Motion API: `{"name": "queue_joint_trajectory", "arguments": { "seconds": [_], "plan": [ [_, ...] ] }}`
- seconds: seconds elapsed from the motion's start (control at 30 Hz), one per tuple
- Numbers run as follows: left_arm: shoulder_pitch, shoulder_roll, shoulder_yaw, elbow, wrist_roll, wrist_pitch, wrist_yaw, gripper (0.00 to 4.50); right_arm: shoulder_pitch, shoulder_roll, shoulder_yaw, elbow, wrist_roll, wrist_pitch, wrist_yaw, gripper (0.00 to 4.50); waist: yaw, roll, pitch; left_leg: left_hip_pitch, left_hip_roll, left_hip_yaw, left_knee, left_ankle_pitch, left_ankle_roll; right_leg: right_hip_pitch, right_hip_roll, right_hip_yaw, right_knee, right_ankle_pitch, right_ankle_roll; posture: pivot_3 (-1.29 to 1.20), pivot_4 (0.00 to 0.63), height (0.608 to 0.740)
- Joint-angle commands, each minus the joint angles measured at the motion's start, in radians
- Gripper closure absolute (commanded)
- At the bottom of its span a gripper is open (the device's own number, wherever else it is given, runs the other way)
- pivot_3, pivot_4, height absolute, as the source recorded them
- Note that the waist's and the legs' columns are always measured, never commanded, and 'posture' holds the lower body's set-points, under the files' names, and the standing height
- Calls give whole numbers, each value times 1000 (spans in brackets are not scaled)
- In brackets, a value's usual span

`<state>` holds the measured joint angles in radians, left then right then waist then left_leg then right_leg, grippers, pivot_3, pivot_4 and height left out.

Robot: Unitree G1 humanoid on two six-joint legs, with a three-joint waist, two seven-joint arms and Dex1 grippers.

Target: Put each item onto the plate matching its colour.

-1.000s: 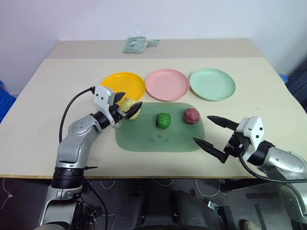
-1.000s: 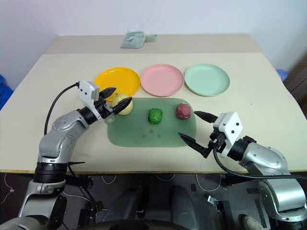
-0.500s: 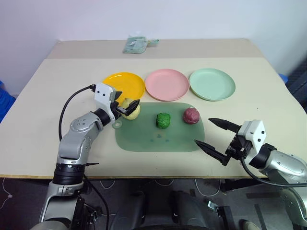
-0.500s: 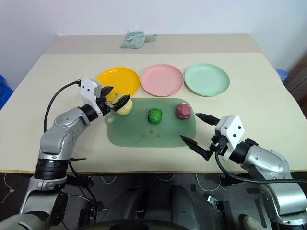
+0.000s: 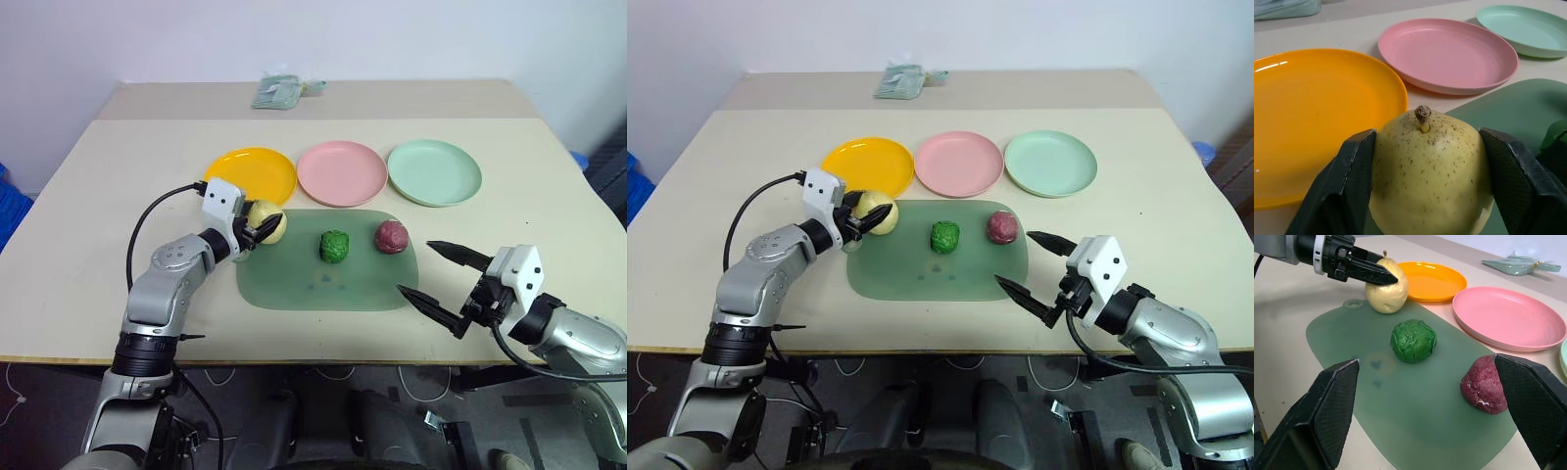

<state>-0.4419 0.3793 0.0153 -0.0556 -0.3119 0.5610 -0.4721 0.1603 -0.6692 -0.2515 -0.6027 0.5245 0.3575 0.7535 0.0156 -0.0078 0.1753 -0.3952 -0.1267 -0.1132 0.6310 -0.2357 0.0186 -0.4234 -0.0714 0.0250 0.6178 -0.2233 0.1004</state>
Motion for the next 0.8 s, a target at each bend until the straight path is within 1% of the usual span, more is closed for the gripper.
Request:
{"name": "queue_joint_trajectory", "arguments": {
  "seconds": [0.03,0.13,0.27,0.4,0.53,0.63,0.7,0.73,0.77,0.8],
  "plan": [
    [-21,-17,33,-1,-9,-27,12,1790,-3,0,-21,-19,1,-19,-6,0,1,0,0,0,0,0,0,0,0,0,0,0,0,0,0,0,150,740],
    [-44,-38,69,17,-22,-55,28,1790,-7,-1,-21,-17,0,-20,-9,0,0,0,0,0,0,0,0,0,0,0,0,0,0,0,0,0,150,740],
    [-119,-71,128,107,-9,-108,109,1790,-22,1,-11,-10,-8,-20,-16,0,1,-1,0,0,0,0,1,0,0,0,0,0,1,0,0,0,150,740],
    [-240,-79,179,299,50,-184,242,1790,-50,2,-1,0,-18,-18,-28,0,1,-1,0,0,0,0,1,0,0,0,0,-1,1,0,0,0,150,740],
    [-320,-75,178,483,104,-278,289,1790,-77,3,12,8,-24,-14,-39,0,0,-1,0,0,0,0,0,0,0,0,0,-1,1,0,1,0,150,740],
    [-396,-96,168,653,129,-380,298,1790,-98,3,16,14,-26,-8,-47,0,2,-2,0,0,-1,0,1,0,0,0,0,-1,1,1,1,0,150,740],
    [-435,-107,160,747,143,-442,296,774,-112,2,20,15,-28,-1,-54,0,10,-2,1,0,-1,0,1,0,0,0,0,-1,1,1,2,0,150,740],
    [-452,-111,155,785,152,-468,293,384,-118,1,21,13,-27,4,-57,0,15,-2,1,0,-1,0,2,0,0,0,0,-1,1,1,2,0,150,740],
    [-466,-116,156,812,151,-485,285,45,-123,-1,20,9,-26,10,-60,0,20,-2,1,0,-1,0,2,0,0,0,0,-1,1,1,2,0,150,740],
    [-478,-119,158,834,148,-499,277,45,-126,-3,20,6,-26,14,-63,0,22,-2,0,0,-1,0,2,0,0,0,0,-1,1,1,2,0,150,740]
  ]
}}
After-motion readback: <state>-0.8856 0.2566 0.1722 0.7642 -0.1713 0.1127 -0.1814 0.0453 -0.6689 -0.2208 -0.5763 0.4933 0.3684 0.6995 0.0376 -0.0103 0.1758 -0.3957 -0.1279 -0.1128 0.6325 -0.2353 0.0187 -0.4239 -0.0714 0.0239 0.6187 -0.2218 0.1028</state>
